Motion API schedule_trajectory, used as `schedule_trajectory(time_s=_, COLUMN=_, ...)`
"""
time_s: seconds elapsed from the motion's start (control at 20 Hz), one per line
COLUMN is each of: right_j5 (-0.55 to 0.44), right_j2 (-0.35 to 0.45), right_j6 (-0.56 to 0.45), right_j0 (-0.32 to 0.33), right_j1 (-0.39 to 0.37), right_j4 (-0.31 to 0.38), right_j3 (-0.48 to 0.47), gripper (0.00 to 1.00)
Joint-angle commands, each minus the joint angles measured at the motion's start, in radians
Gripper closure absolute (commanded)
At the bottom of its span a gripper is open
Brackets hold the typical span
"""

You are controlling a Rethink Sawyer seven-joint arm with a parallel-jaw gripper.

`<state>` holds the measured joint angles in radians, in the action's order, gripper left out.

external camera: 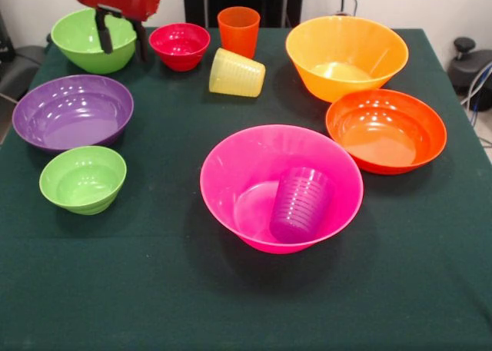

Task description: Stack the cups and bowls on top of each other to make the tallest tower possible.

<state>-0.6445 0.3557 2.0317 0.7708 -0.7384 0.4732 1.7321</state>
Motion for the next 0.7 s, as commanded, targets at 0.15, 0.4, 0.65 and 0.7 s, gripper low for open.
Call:
schedule_trajectory(time_s=0.15, right_j5=0.089, right_j2=-0.11, right_j6=0.261, right_j0=-0.074, right_j1=0.063, right_j4=-0.06, right_j3=-0.037, gripper=0.0)
schedule_trajectory(time_s=0.4, right_j5=0.095, right_j2=-0.14, right_j6=0.246, right_j0=-0.071, right_j1=0.068, right_j4=-0.109, right_j3=-0.048, gripper=0.0)
schedule_trajectory(time_s=0.65, right_j5=0.077, right_j2=-0.129, right_j6=0.185, right_j0=-0.042, right_j1=0.065, right_j4=-0.143, right_j3=-0.058, gripper=0.0)
schedule_trajectory(time_s=0.7, right_j5=0.073, right_j2=-0.128, right_j6=0.179, right_j0=-0.039, right_j1=0.058, right_j4=-0.153, right_j3=-0.055, gripper=0.0)
